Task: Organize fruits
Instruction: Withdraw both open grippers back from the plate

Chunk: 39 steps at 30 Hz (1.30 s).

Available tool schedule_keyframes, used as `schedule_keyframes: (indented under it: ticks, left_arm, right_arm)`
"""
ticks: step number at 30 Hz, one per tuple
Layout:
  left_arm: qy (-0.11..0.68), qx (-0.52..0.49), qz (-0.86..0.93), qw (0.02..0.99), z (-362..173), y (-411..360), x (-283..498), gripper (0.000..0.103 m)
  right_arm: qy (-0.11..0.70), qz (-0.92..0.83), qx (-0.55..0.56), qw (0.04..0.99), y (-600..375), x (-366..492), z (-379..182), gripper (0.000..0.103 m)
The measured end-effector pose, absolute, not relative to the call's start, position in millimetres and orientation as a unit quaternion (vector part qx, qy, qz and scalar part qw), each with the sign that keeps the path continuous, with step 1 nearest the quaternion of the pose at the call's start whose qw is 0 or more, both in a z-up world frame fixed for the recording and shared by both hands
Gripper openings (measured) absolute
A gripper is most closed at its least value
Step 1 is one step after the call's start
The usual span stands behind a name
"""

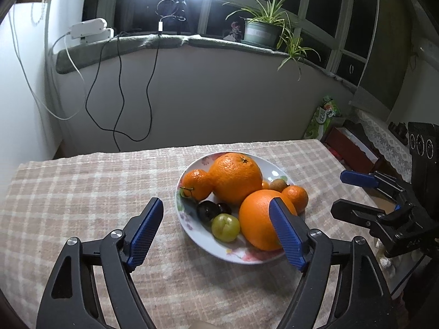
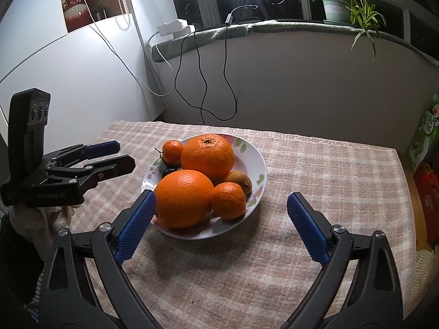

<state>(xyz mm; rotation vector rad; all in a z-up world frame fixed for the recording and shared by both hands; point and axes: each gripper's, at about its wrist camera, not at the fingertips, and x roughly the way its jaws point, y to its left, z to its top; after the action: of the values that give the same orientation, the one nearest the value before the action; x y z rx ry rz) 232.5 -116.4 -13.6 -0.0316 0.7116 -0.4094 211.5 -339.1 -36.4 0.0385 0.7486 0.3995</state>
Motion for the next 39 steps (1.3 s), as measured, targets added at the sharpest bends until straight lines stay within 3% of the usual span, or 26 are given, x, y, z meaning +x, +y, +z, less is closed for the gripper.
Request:
schedule_keyframes:
  ticks: [19, 22, 39]
  left_arm:
    - [0.316, -0.011, -0.171, 0.933, 1.0, -111.0, 171.9, 0.080]
    - [0.314, -0.009, -0.170, 0.934, 1.1, -111.8, 163.1, 0.080]
    - [0.310, -0.013, -0.171, 0.935, 3.5, -113.3, 143.6, 0.080]
  right_arm:
    - [0.310, 0.148, -0.007, 0.939, -330.8, 156.5, -17.3, 0.098]
    - [0.303, 0.140, -0.005, 0.943, -332.6, 147.2, -15.8, 0.103]
    - [0.308, 0.132, 0.012, 0.942, -339.7, 134.6, -17.7, 0.103]
